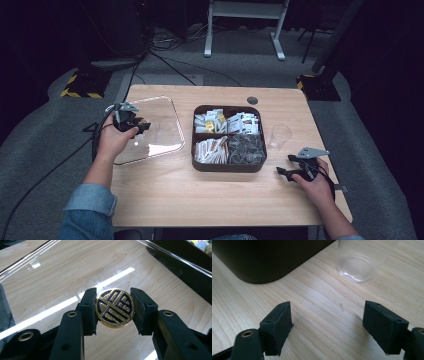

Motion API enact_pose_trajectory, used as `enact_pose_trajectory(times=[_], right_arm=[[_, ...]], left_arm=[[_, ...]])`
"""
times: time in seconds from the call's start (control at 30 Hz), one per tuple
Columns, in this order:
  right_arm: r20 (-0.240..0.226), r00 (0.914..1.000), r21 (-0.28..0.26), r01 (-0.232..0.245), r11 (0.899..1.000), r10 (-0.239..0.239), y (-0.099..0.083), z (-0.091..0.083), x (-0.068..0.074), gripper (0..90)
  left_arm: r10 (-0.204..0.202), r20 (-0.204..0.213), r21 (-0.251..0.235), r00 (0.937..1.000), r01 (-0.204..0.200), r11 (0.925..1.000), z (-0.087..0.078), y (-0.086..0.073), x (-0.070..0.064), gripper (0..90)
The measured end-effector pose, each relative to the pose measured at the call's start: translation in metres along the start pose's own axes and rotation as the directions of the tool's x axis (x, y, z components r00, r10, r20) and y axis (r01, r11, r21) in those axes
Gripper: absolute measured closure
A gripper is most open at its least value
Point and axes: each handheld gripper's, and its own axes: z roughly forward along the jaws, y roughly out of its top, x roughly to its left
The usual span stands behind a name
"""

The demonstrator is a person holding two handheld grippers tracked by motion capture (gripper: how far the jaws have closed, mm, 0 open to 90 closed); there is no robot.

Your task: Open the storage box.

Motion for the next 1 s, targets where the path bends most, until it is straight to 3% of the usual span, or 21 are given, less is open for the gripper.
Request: enact_pose_trajectory(times=[0.13, 0.3, 0.4, 0.77, 1.0], right_arm=[[0.000, 1.0000, 0.000, 0.000, 1.000, 0.000, 0.000, 0.000, 0.000, 23.2], [0.000, 1.0000, 0.000, 0.000, 1.000, 0.000, 0.000, 0.000, 0.000, 23.2], [0.000, 1.0000, 0.000, 0.000, 1.000, 0.000, 0.000, 0.000, 0.000, 23.2], [0.000, 1.0000, 0.000, 0.000, 1.000, 0.000, 0.000, 0.000, 0.000, 23.2], [0.000, 1.0000, 0.000, 0.000, 1.000, 0.000, 0.000, 0.000, 0.000, 23.2]], left_arm=[[-0.014, 0.010, -0.001, 0.9998, 0.014, 0.9999, 0.008, 0.000, 0.001, 58.6], [0.014, -0.010, 0.026, 0.9999, -0.013, 0.9996, 0.018, 0.000, -0.001, 58.6], [0.013, 0.009, 0.036, 0.9999, -0.014, 0.9993, 0.024, 0.000, -0.003, 58.6], [0.030, 0.017, 0.103, 0.9994, -0.032, 0.9942, 0.039, -0.005, -0.006, 58.6], [0.016, 0.036, 0.099, 0.9992, -0.020, 0.9949, 0.044, -0.009, -0.007, 58.5]])
